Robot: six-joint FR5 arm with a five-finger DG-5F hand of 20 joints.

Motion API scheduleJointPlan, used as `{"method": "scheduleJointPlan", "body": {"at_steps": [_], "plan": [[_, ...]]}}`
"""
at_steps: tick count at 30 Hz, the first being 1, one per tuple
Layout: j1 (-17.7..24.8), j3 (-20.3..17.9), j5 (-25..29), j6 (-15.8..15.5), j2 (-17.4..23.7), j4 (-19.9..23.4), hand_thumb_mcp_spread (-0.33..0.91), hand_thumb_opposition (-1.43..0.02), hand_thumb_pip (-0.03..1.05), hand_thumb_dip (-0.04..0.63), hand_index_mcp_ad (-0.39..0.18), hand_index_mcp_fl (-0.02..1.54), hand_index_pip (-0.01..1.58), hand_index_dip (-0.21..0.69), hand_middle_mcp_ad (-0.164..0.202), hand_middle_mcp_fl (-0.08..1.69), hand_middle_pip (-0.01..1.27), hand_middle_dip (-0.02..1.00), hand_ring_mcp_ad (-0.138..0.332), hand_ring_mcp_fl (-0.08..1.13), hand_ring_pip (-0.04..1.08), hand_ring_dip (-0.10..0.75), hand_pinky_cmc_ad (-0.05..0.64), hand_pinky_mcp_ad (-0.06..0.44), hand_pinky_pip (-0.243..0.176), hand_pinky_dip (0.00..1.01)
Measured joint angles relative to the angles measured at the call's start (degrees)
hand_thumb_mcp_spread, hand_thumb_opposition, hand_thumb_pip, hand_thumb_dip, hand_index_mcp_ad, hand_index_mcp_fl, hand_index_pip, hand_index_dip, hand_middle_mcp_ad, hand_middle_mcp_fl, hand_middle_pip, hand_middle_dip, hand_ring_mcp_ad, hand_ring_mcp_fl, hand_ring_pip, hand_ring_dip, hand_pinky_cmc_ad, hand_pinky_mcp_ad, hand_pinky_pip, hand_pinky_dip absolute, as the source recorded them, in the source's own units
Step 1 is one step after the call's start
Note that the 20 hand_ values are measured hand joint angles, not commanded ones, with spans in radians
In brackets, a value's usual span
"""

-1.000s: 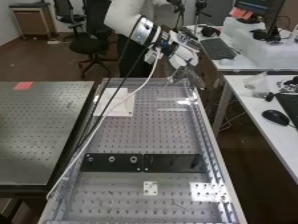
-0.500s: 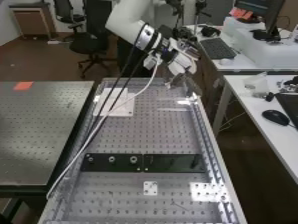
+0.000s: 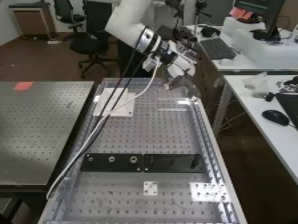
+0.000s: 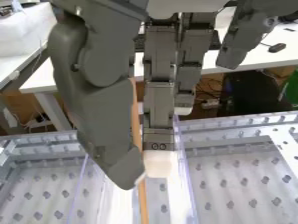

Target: Grab the chopstick and place it in the clear container

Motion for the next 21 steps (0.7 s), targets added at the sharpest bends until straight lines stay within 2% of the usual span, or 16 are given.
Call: {"method": "scheduleJointPlan", "body": {"at_steps": [2, 7, 12, 15, 16, 18, 21], "plan": [[-0.03, -0.13, 0.35, 0.22, 0.03, -0.11, 0.56, -0.96, 0.5, 0.3, -0.166, 1.27, 0.09, 0.445, 0.01, 1.34, 0.23, 0.55, 0.038, 0.47, 0.1, 0.426, 0.295, 0.244, -0.026, 0.16], [-0.1, -0.84, -0.55, 0.64, 0.33, 0.07, 0.52, -0.9, 0.57, 0.304, -0.166, 1.1, 0.05, 0.426, 0.01, 1.2, 0.18, 0.55, 0.035, 0.38, 0.08, 0.426, 0.295, 0.244, -0.026, 0.16], [-0.2, -1.08, 0.13, 1.37, 0.67, 0.51, 0.46, -0.85, 0.57, 0.304, -0.157, 0.95, 0.04, 0.387, 0.01, 1.07, 0.14, 0.53, 0.037, 0.29, 0.07, 0.407, 0.311, 0.248, -0.033, 0.17], [-0.47, -1.16, -1.3, 1.25, 1.15, 1.0, 0.4, -0.84, 0.62, 0.304, -0.138, 0.81, 0.03, 0.389, 0.01, 0.95, 0.1, 0.53, 0.051, 0.23, 0.07, 0.394, 0.333, 0.246, -0.042, 0.2], [-0.64, -1.41, -1.73, 1.35, 1.71, 1.62, 0.38, -0.82, 0.62, 0.304, -0.138, 0.77, 0.03, 0.389, 0.009, 0.93, 0.1, 0.53, 0.045, 0.21, 0.08, 0.396, 0.328, 0.25, -0.058, 0.21], [-0.88, -2.31, -1.96, 1.62, 2.99, 3.01, 0.31, -0.79, 0.58, 0.293, -0.138, 0.63, 0.01, 0.389, 0.012, 0.8, 0.09, 0.55, 0.075, 0.16, 0.08, 0.379, 0.346, 0.25, -0.075, 0.25], [-1.45, -5.25, -1.7, 2.29, 6.13, 6.4, 0.25, -0.75, 0.51, 0.248, -0.134, 0.47, 0.01, 0.389, 0.012, 0.58, 0.06, 0.54, 0.101, 0.11, 0.08, 0.356, 0.361, 0.265, -0.077, 0.29]]}}
